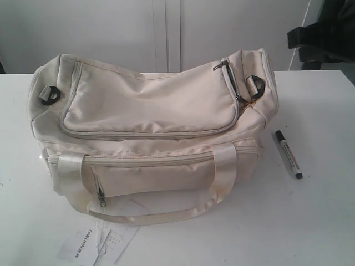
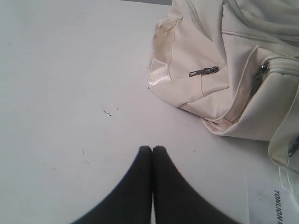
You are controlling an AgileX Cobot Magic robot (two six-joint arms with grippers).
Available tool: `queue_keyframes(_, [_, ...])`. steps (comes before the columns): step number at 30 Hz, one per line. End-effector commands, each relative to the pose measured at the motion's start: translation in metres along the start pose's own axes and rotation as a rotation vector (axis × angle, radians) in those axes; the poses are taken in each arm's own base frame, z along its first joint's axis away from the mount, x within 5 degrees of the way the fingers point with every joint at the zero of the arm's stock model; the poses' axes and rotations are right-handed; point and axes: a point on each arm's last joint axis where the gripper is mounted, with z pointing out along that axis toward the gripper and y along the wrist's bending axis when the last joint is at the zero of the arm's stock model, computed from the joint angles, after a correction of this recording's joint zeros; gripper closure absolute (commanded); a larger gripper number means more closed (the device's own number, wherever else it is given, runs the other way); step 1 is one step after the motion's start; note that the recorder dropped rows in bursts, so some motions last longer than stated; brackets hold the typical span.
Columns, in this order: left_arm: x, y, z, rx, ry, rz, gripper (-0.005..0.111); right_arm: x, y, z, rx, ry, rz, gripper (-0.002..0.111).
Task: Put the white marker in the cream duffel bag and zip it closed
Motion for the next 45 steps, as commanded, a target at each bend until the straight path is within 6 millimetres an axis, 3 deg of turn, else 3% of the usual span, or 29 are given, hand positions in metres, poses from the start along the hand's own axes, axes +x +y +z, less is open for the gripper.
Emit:
queue_keyframes(1, [0.001, 0.000, 0.000, 0.006, 0.000, -0.043, 0.107, -0.012, -0.005, 0.025, -0.029, 0.053, -0.001, 0.083])
queue_keyframes(5, [0.001, 0.000, 0.000, 0.006, 0.000, -0.043, 0.107, -0.011, -0.009, 0.049, -0.050, 0.112, 0.027, 0.067])
queue_keyframes(11, [0.001, 0.000, 0.000, 0.008, 0.000, -0.048, 0.107, -0.011, -0.014, 0.069, -0.044, 0.114, 0.047, 0.054])
queue_keyframes(20, [-0.004, -0.002, 0.000, 0.025, -0.052, -0.113, 0.107, -0.018, -0.021, 0.099, -0.043, 0.112, 0.076, 0.053])
queue_keyframes(29, [-0.004, -0.002, 0.000, 0.035, -0.051, -0.371, 0.107, -0.021, -0.026, 0.120, -0.042, 0.122, 0.086, 0.054])
queue_keyframes(33, [-0.004, -0.002, 0.000, 0.036, -0.048, -0.417, 0.107, -0.021, -0.027, 0.125, -0.040, 0.120, 0.092, 0.065])
queue_keyframes(36, [-0.003, -0.002, 0.000, 0.034, -0.042, -0.403, 0.107, -0.021, -0.027, 0.125, -0.041, 0.118, 0.092, 0.087])
queue_keyframes(37, [-0.003, -0.002, 0.000, 0.034, -0.042, -0.403, 0.107, -0.021, -0.027, 0.125, -0.046, 0.116, 0.072, 0.104])
queue_keyframes(38, [-0.003, -0.002, 0.000, 0.034, -0.042, -0.403, 0.107, -0.021, -0.026, 0.125, -0.051, 0.114, 0.064, 0.108])
queue_keyframes(45, [-0.012, -0.001, -0.001, 0.047, -0.137, -0.412, 0.107, -0.021, -0.025, 0.125, -0.065, 0.114, 0.056, 0.108])
